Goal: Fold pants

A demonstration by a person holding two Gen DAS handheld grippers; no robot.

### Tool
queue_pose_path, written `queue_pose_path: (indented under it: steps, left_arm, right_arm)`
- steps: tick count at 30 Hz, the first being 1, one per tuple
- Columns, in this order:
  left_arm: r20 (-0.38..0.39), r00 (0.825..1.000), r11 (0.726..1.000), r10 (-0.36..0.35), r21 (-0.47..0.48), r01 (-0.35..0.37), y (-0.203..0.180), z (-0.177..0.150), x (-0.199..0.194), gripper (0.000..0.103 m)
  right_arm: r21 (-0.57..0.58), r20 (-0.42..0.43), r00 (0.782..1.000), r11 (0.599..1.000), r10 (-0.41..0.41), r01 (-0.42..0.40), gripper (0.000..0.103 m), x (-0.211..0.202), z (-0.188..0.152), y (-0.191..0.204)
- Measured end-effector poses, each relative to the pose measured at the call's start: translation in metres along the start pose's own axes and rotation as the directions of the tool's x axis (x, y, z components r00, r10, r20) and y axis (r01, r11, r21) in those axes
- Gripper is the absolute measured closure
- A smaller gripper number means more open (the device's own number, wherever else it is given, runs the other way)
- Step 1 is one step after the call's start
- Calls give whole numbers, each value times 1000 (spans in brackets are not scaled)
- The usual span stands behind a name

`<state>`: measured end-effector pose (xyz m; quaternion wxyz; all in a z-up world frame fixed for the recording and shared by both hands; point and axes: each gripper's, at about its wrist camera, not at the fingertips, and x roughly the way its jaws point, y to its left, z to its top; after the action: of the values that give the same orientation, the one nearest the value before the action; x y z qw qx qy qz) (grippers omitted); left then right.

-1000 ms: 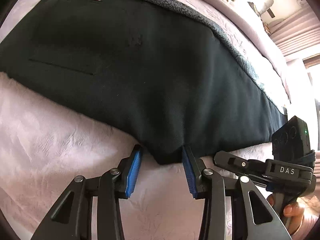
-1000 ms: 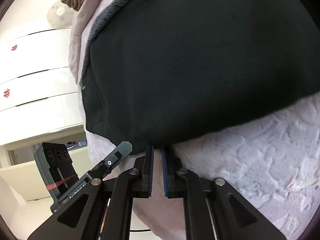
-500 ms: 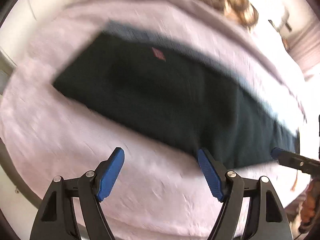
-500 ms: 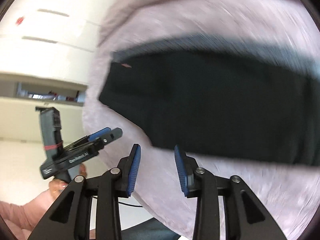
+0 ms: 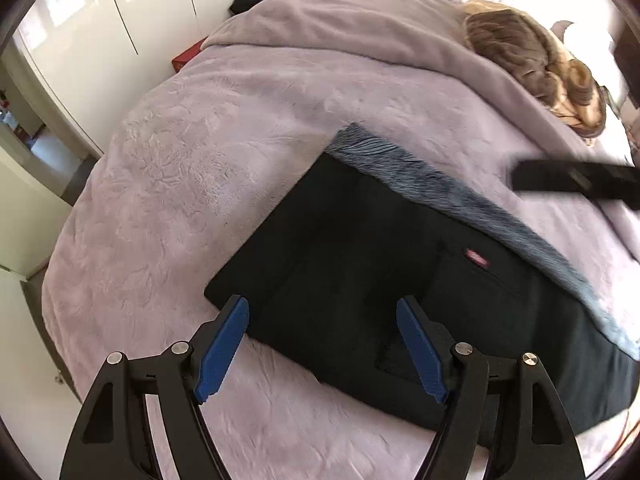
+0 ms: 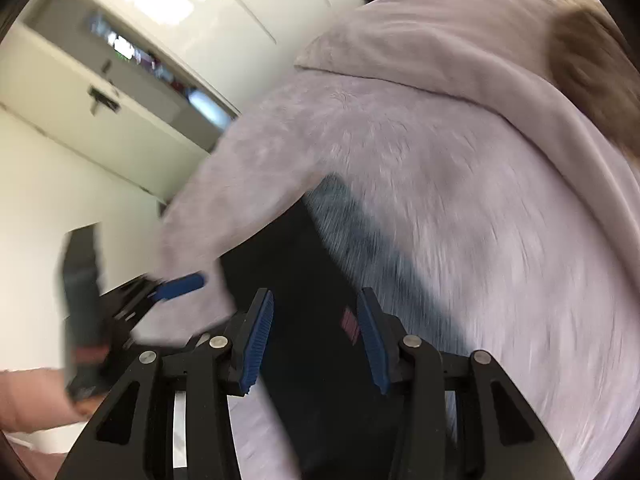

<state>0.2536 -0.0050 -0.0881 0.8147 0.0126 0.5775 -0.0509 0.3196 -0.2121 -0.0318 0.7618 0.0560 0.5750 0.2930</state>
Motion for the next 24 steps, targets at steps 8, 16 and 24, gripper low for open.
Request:
queue_pose_path:
  steps: [8,16,24]
  left_arm:
    - [5,1000,999,17,36,-18,1,-11,35,26]
    - [33,999,1000,-24,0,24,11,-21,22,26]
    - [45,998,998,34,52,-36,7,-26,26,23]
  right_arm:
    - [-37,-105,992,997,-73,70,55,79,46,-9]
    - [-97,-131,991,995,21,-33,98,73,50,5]
    - [-13,-145,987,998,-69,68,96,110,53,-24]
